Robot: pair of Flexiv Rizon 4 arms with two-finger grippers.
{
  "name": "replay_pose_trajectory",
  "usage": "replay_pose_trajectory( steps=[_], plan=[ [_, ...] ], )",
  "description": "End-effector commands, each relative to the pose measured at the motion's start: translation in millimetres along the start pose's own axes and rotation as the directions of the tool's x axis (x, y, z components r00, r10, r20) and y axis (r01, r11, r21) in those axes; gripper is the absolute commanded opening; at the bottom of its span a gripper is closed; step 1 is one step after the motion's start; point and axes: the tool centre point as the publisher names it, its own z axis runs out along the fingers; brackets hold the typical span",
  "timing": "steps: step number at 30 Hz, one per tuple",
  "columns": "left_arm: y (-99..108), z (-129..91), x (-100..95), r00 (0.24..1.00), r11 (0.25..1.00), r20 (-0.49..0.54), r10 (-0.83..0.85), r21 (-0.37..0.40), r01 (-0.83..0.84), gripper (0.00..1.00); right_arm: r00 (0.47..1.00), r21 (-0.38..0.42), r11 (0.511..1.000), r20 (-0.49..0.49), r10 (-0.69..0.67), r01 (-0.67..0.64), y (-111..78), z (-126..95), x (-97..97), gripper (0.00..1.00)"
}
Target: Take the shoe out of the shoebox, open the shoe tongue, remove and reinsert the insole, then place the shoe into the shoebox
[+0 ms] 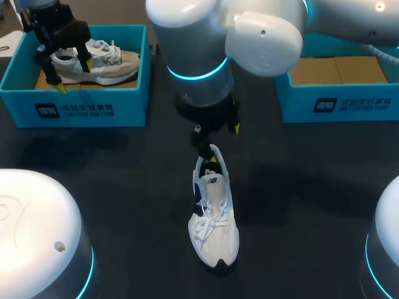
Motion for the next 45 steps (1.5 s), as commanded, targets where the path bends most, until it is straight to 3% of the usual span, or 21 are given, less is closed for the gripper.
replay_pose_trajectory(
  steps=[1,4,17,23,25,36,45],
  plan=[
    [0,0,0.4,1.0,1.0,0.0,0.001,-0.001,-0.001,1.0,0.959,-0.099,0.954,0.057,-0.277,0.282,-6.7,-4,-7.3,1.0],
    [0,0,0.4,1.0,1.0,0.0,0.001,-0.001,-0.001,1.0,0.908,-0.115,0.901,0.055,-0.415,0.419,-3.1,-5,-11.5,1.0],
    [0,0,0.4,1.0,1.0,0.0,0.001,-0.001,-0.001,1.0,0.908,-0.115,0.901,0.055,-0.415,0.419,-3.1,-5,-11.5,1.0],
    [0,0,0.4,1.0,1.0,0.0,0.001,-0.001,-0.001,1.0,0.867,-0.089,0.862,0.05,-0.497,0.499,23.5,1,-7.9,1.0],
    [0,0,0.4,1.0,1.0,0.0,0.001,-0.001,-0.001,1.0,0.86,-0.051,0.858,0.042,-0.509,0.511,29.5,5,-6.0,1.0],
    [0,0,0.4,1.0,1.0,0.0,0.001,-0.001,-0.001,1.0,0.815,-0.082,0.811,0.066,-0.576,0.58,43.3,37,-14.6,1.0],
    [0,0,0.4,1.0,1.0,0.0,0.001,-0.001,-0.001,1.0,0.807,-0.111,0.801,0.034,-0.589,0.589,52.7,66,-25.4,1.0]
  ],
)
